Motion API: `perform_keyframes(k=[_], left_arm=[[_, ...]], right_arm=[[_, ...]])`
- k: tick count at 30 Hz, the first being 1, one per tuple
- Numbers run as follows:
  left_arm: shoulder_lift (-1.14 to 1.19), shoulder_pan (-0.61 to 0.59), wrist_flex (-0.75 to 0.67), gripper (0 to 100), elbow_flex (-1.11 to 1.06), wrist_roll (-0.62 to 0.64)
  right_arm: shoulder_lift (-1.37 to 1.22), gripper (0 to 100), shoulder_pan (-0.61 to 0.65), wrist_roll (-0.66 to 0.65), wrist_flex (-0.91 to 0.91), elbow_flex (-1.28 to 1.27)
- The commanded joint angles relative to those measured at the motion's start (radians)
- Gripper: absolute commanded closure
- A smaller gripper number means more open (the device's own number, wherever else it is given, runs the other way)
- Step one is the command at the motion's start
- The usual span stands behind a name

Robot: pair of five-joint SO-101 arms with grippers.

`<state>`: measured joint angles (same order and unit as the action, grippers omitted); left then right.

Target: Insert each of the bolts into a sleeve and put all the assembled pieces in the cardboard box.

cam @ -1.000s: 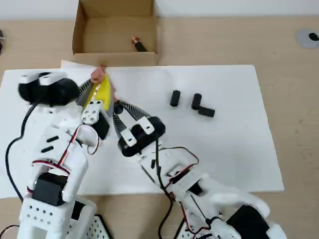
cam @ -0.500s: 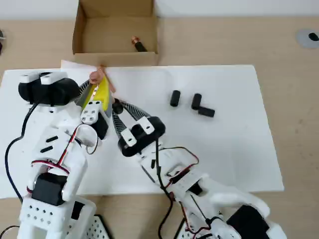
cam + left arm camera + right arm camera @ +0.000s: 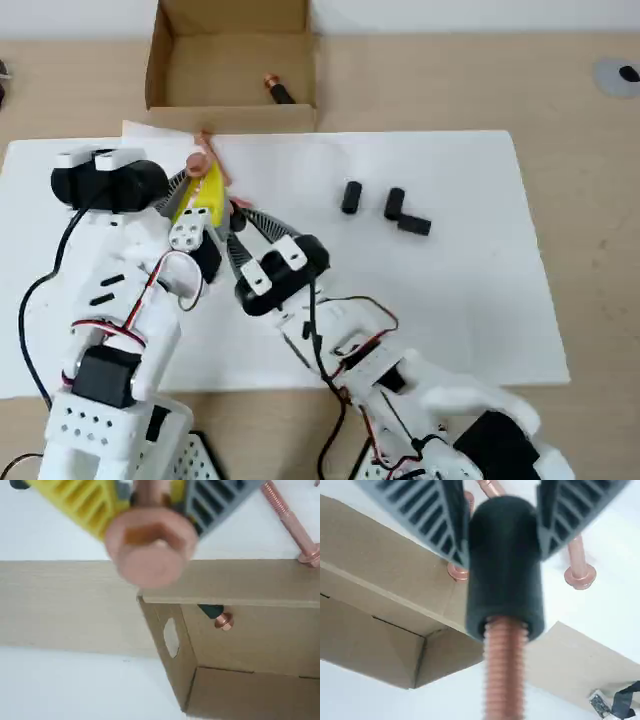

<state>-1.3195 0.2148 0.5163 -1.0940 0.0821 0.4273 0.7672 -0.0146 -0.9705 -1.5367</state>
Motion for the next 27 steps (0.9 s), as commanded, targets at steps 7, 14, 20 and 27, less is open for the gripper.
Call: perform_keyframes(k=[7, 14, 20, 27], left_arm=[[0.004, 0.077, -0.031, 99, -0.078, 0.003], [0.001, 0.095, -0.025, 99, -0.123, 0.003], [-0.001, 0.129, -0.021, 99, -0.201, 0.003], [-0.002, 0.138, 0.014, 99, -0.238, 0.003]], right_arm=[[0.015, 98.7, 0.008, -0.005, -0.028, 0.028], [0.015, 98.7, 0.008, -0.005, -0.028, 0.028], [0.015, 98.7, 0.008, -0.005, -0.028, 0.036], [0.015, 98.7, -0.033, -0.003, -0.025, 0.065]])
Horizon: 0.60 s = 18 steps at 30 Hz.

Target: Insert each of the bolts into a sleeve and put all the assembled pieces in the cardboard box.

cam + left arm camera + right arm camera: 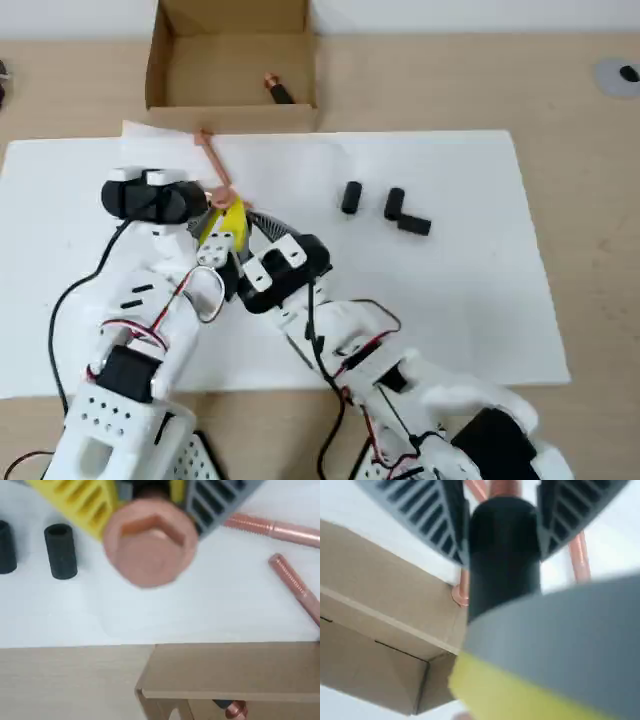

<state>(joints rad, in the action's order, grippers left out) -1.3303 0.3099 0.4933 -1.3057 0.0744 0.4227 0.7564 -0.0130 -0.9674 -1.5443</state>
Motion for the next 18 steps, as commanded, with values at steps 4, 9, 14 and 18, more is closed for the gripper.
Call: perform_keyframes(k=[4, 9, 14, 18], left_arm=[[0.008, 0.034, 0.077, 93, -0.008, 0.069], [0.008, 0.011, 0.247, 82, 0.118, 0.311], [0.007, 0.008, 0.307, 81, 0.141, 0.313], [-0.053, 0.006, 0.307, 81, 0.141, 0.311]], right_arm=[[0.019, 98.7, -0.022, -0.005, 0.020, 0.081], [0.019, 98.7, -0.024, -0.005, 0.026, 0.085], [0.016, 98.7, -0.024, -0.005, 0.026, 0.085], [0.013, 98.7, -0.024, -0.005, 0.028, 0.085]])
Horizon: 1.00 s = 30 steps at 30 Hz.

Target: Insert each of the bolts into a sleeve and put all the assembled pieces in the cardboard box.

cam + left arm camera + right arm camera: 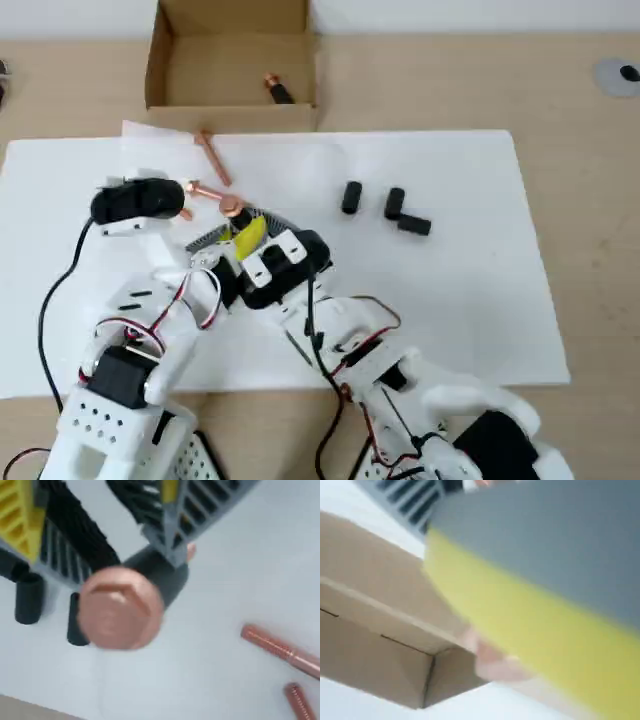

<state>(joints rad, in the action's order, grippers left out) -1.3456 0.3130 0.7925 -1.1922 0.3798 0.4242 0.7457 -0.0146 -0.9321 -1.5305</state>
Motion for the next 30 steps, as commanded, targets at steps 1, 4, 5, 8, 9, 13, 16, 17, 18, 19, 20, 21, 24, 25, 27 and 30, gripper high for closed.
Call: perform_keyframes(k=[1, 4, 5, 8, 9, 13, 16, 17, 18, 19, 20, 21, 24, 25, 27, 30], left_arm=[[-0.061, 0.003, 0.008, 81, 0.028, 0.005], [-0.142, -0.046, 0.008, 81, 0.029, 0.005], [-0.170, -0.066, 0.008, 81, 0.029, 0.005], [-0.257, -0.133, 0.008, 81, 0.029, 0.005], [-0.286, -0.158, 0.008, 82, 0.031, 0.005], [-0.387, -0.245, 0.071, 82, 0.072, 0.005], [-0.441, -0.311, 0.106, 82, 0.100, 0.005], [-0.449, -0.344, 0.103, 82, 0.095, 0.005], [-0.449, -0.381, 0.097, 82, 0.086, 0.005], [-0.444, -0.411, 0.084, 82, 0.069, 0.005], [-0.433, -0.437, 0.058, 82, 0.043, 0.005], [-0.418, -0.459, 0.026, 82, 0.009, 0.005], [-0.352, -0.500, -0.091, 82, -0.115, 0.009], [-0.325, -0.499, -0.124, 82, -0.161, 0.009], [-0.271, -0.483, -0.176, 83, -0.230, 0.009], [-0.213, -0.451, -0.206, 83, -0.288, 0.008]], right_arm=[[0.012, 98.7, -0.013, -0.003, -0.008, 0.071], [0.012, 98.7, -0.015, -0.003, 0.015, 0.071], [0.013, 98.7, -0.016, -0.003, 0.034, 0.073], [0.012, 98.7, -0.051, -0.003, 0.075, 0.085], [0.012, 98.7, -0.067, -0.003, 0.086, 0.091], [0.012, 98.7, -0.137, -0.003, 0.146, 0.130], [0.010, 98.7, -0.194, -0.003, 0.296, 0.242], [0.010, 98.7, -0.213, -0.003, 0.370, 0.298], [0.010, 98.7, -0.228, -0.002, 0.445, 0.360], [0.010, 98.7, -0.239, 0.002, 0.516, 0.420], [0.010, 98.7, -0.248, 0.017, 0.571, 0.483], [0.008, 98.7, -0.252, 0.029, 0.620, 0.541], [-0.030, 98.7, -0.252, 0.034, 0.727, 0.691], [-0.053, 98.7, -0.252, 0.031, 0.758, 0.740], [-0.105, 98.7, -0.255, -0.008, 0.829, 0.842], [-0.189, 98.7, -0.282, -0.049, 0.931, 1.000]])
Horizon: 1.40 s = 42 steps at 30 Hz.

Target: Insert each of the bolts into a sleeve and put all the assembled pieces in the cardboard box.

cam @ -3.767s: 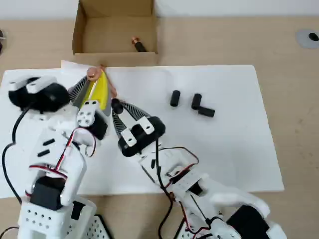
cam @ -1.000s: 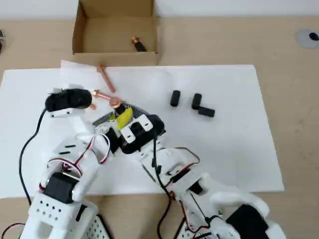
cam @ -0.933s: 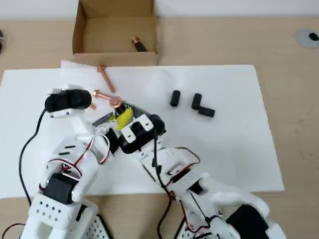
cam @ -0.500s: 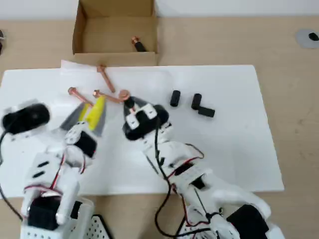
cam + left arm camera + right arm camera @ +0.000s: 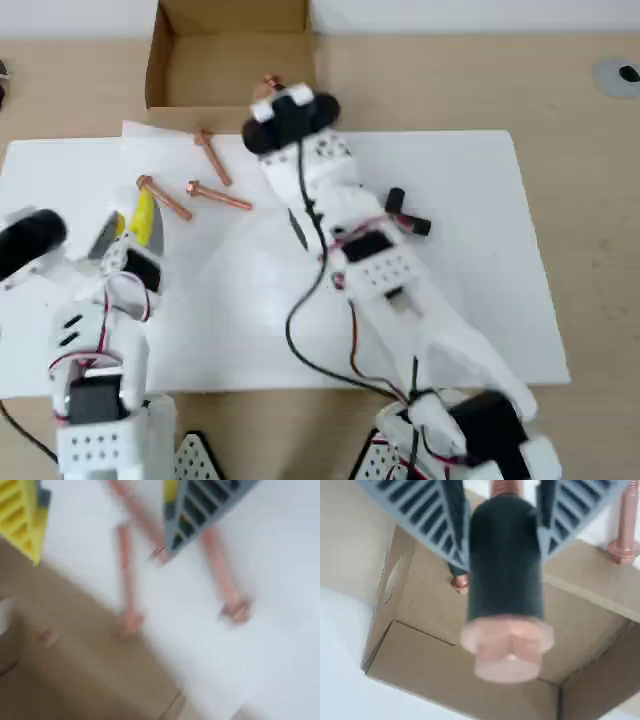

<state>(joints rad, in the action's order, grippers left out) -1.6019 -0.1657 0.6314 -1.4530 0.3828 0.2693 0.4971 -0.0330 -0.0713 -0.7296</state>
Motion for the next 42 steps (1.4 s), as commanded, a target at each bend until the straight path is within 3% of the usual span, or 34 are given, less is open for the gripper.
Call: perform_keyframes(k=[1, 10, 19, 31, 34, 42], left_arm=[[0.054, 0.035, -0.044, 83, -0.028, 0.003], [0.062, 0.044, -0.017, 83, -0.021, 0.000], [0.062, 0.089, 0.071, 83, -0.028, -0.120], [0.062, 0.086, 0.071, 83, -0.028, -0.118], [0.062, 0.084, 0.071, 83, -0.028, -0.115], [0.059, 0.087, 0.146, 83, -0.020, -0.115]], right_arm=[[-0.065, 98.7, -0.038, -0.043, 0.104, 0.255], [-0.450, 98.7, -0.094, -0.123, 0.351, 0.825], [-0.875, 98.7, -0.084, -0.137, 0.594, 1.360], [-1.253, 98.4, -0.102, -0.138, 0.733, 1.761], [-1.313, 98.0, -0.108, -0.192, 0.733, 1.799], [-1.363, 70.5, -0.134, -0.226, 0.761, 1.808]])
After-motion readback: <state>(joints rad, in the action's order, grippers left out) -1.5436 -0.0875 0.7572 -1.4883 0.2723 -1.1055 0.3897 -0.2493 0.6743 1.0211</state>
